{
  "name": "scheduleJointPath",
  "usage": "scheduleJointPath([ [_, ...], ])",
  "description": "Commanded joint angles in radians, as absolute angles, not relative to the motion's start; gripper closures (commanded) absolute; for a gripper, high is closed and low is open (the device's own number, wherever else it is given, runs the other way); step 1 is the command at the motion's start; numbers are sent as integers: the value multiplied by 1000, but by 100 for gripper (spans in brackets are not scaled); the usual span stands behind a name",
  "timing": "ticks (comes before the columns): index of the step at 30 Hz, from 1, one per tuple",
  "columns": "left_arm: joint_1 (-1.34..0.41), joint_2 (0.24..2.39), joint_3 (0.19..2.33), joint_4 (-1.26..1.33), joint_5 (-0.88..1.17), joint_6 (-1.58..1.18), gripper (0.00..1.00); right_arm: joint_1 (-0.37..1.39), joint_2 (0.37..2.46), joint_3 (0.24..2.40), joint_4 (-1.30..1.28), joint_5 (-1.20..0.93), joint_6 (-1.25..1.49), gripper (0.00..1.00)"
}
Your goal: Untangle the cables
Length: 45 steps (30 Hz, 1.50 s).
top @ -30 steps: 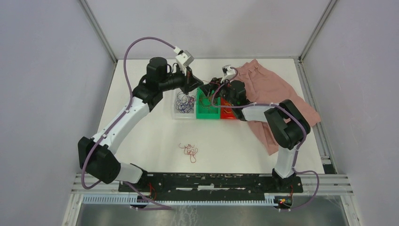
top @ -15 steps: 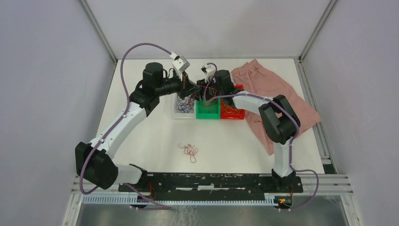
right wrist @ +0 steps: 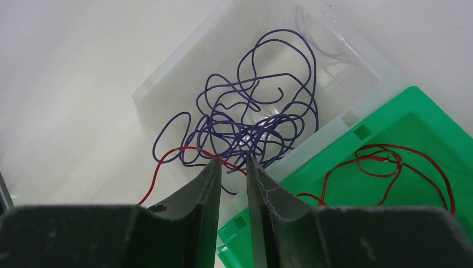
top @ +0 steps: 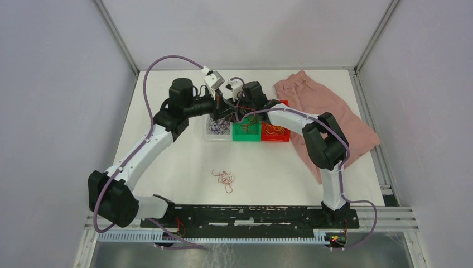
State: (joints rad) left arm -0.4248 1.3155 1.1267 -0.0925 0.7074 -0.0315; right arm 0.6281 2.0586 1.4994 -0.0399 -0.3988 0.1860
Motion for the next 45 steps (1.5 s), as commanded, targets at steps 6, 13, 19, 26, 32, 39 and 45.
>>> scheduleJointPath([
  [6,-431,1276,1130,-3,778,-146,97,638,2137,1623,-86,-320,188,88],
  [13,-452,1254,1058,-14,818,-174,97,637,2181,1692,-36,-350,245,97],
  [19,-460,1240,1030,-5,834,-195,97,637,2211,1724,-30,-330,272,100],
  [26,-481,1220,999,-5,854,-212,97,605,2228,1734,63,-366,398,100],
  [32,-483,1180,961,-24,859,-204,97,538,2235,1701,204,-510,587,98],
  [39,-482,1174,949,-17,856,-181,97,538,2247,1753,26,-524,513,89],
  [45,-482,1153,943,-45,908,-176,97,540,2251,1762,-9,-512,507,89],
])
